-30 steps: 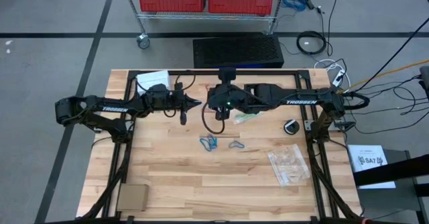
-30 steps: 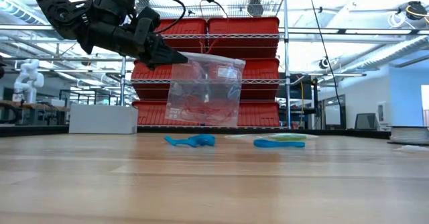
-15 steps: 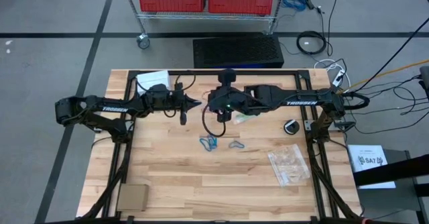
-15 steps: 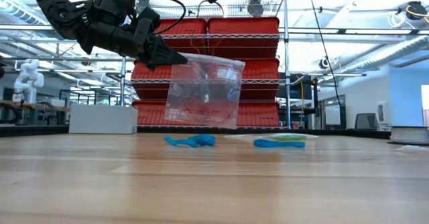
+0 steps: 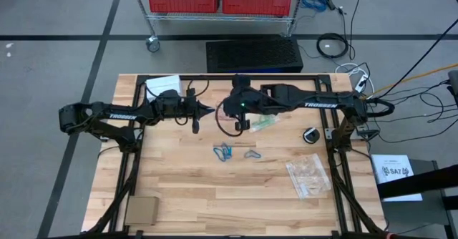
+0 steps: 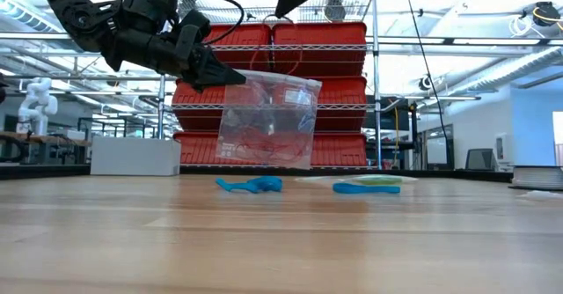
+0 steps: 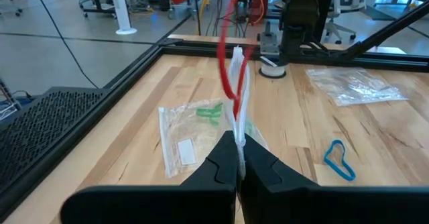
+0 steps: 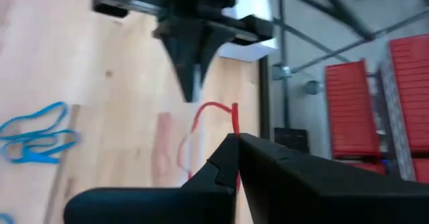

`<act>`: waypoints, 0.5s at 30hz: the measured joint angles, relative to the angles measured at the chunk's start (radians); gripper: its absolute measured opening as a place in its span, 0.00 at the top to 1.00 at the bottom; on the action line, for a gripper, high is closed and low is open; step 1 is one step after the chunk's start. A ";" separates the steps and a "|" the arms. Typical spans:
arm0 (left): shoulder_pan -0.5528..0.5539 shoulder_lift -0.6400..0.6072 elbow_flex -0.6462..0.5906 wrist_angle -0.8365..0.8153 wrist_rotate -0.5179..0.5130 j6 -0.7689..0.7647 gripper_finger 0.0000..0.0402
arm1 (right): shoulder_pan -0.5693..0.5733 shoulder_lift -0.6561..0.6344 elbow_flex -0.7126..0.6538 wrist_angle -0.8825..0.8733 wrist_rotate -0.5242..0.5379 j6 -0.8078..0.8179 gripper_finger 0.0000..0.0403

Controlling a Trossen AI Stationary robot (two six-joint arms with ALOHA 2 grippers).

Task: Sort rubber bands
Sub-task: Put the red rubber band into the top left transparent zip lock bag

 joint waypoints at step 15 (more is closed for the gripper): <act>0.000 0.000 0.000 0.001 0.000 0.000 1.00 | -0.069 0.042 -0.002 -0.050 -0.151 -0.009 1.00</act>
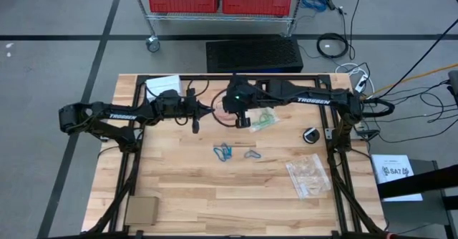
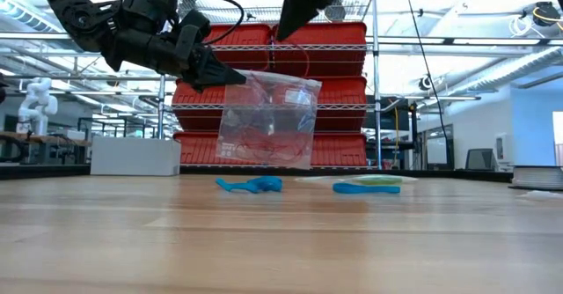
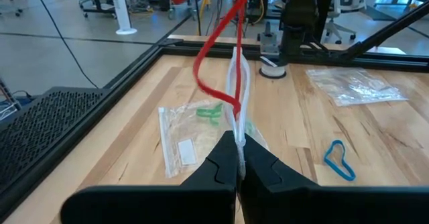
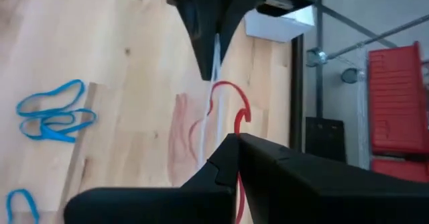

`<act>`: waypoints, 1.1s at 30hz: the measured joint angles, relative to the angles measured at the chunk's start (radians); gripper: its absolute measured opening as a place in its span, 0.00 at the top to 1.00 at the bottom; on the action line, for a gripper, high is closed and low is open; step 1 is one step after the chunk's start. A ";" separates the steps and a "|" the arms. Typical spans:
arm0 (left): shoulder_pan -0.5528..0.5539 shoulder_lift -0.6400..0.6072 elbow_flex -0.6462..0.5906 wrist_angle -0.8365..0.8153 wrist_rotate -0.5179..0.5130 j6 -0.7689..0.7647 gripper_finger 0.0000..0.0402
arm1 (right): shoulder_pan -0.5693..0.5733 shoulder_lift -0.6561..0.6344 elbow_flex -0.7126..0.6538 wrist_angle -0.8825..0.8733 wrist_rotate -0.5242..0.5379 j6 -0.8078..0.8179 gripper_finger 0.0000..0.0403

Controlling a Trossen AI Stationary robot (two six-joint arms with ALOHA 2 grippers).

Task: Sort rubber bands
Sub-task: Put the red rubber band into the top left transparent zip lock bag

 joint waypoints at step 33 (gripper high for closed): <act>0.000 0.000 0.000 0.003 0.000 -0.001 1.00 | -0.083 0.120 0.002 -0.014 -0.122 0.074 1.00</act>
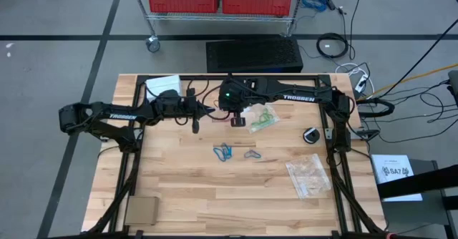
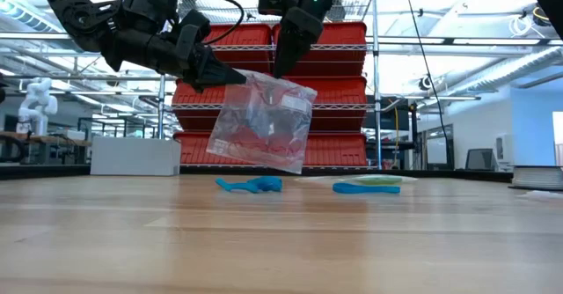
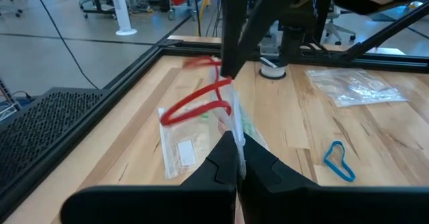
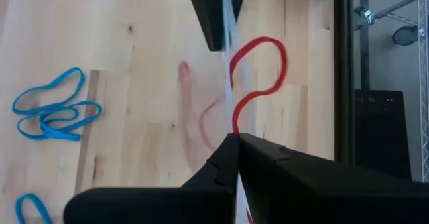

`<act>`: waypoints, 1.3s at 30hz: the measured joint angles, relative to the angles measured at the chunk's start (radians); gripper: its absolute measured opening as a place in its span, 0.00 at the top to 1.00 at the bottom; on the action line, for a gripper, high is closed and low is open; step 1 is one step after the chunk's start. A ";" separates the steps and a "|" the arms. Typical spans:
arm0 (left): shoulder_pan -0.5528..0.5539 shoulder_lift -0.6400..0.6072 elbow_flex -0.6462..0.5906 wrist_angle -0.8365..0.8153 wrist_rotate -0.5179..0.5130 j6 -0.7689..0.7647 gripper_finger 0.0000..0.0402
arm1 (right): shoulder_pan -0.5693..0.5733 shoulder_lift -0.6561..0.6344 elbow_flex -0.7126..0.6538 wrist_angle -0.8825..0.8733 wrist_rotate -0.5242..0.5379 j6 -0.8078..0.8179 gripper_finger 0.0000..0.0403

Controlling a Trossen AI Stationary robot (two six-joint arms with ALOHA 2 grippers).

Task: Sort rubber bands
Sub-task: Put the red rubber band into the top left transparent zip lock bag

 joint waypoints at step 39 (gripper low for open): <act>0.000 0.000 0.000 -0.005 0.000 0.003 1.00 | 0.009 -0.003 0.000 0.057 -0.050 0.074 1.00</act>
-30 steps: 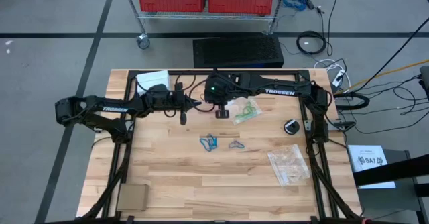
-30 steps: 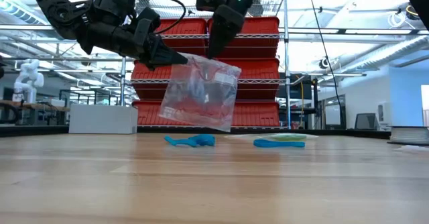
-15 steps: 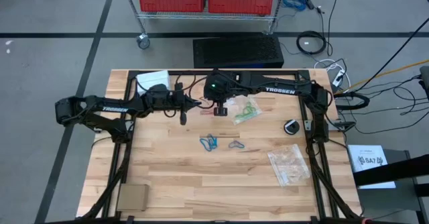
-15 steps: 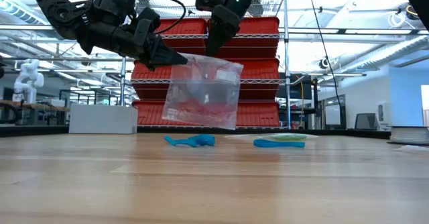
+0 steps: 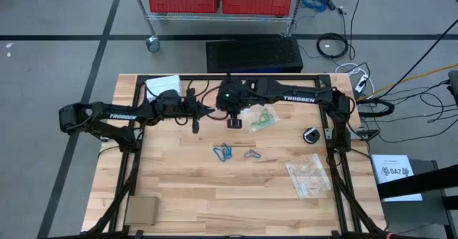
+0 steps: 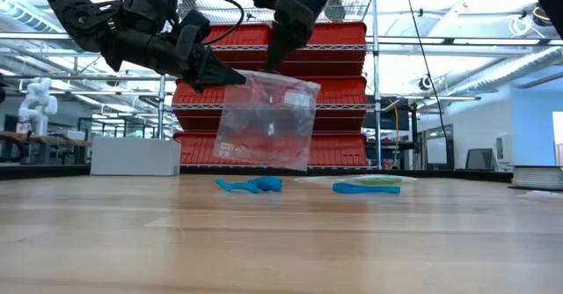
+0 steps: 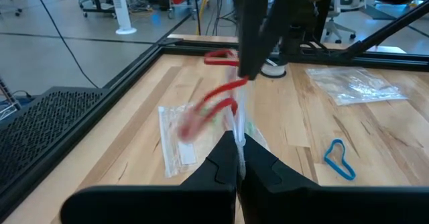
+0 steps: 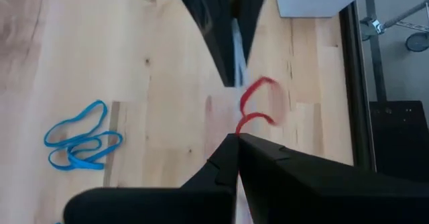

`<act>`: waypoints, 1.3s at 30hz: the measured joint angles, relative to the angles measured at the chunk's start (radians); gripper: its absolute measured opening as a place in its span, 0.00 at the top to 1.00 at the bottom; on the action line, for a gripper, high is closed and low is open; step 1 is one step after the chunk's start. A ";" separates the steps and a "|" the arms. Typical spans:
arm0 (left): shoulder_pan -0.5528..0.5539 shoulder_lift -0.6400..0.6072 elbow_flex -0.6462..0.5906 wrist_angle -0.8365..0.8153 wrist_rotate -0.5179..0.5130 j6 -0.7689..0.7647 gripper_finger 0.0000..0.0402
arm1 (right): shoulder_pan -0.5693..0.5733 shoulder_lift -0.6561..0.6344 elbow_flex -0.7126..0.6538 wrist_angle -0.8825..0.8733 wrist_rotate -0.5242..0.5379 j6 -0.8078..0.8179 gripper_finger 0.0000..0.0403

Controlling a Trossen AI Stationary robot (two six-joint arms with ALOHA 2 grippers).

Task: Sort rubber bands
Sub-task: Put the red rubber band into the top left transparent zip lock bag

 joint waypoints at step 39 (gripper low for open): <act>0.000 0.000 0.000 -0.002 0.000 0.000 1.00 | 0.005 0.045 -0.001 -0.021 0.046 0.016 1.00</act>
